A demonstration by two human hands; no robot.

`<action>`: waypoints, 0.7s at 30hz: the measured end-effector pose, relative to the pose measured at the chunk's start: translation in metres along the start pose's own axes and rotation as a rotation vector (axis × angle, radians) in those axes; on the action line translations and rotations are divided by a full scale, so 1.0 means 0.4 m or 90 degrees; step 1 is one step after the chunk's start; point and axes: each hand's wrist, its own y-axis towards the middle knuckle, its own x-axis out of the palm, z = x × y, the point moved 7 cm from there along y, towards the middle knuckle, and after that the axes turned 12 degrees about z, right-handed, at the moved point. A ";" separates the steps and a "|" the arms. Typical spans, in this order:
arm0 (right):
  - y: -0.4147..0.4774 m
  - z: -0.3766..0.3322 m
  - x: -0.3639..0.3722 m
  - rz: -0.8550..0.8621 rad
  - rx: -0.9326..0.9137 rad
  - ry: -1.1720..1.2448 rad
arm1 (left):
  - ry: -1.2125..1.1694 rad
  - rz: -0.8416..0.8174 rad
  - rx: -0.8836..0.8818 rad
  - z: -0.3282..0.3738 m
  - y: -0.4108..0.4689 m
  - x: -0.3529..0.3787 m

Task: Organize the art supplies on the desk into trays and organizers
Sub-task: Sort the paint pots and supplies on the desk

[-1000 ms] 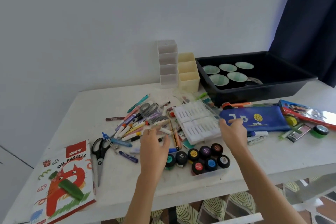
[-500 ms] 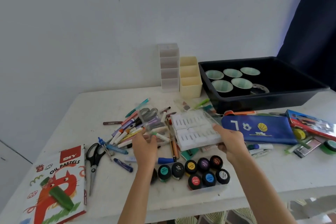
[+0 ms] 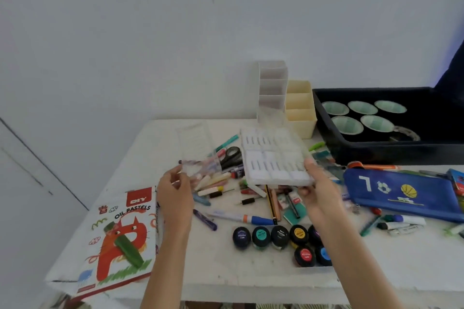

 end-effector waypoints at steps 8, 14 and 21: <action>-0.070 0.215 0.244 -0.156 0.112 -0.126 | 0.074 0.047 0.008 -0.042 0.131 -0.142; -0.051 0.352 0.358 -0.133 0.095 -0.224 | 0.117 0.000 -0.014 -0.094 0.185 -0.138; -0.022 0.342 0.358 -0.066 -0.048 -0.389 | 0.273 -0.019 0.080 -0.123 0.199 -0.116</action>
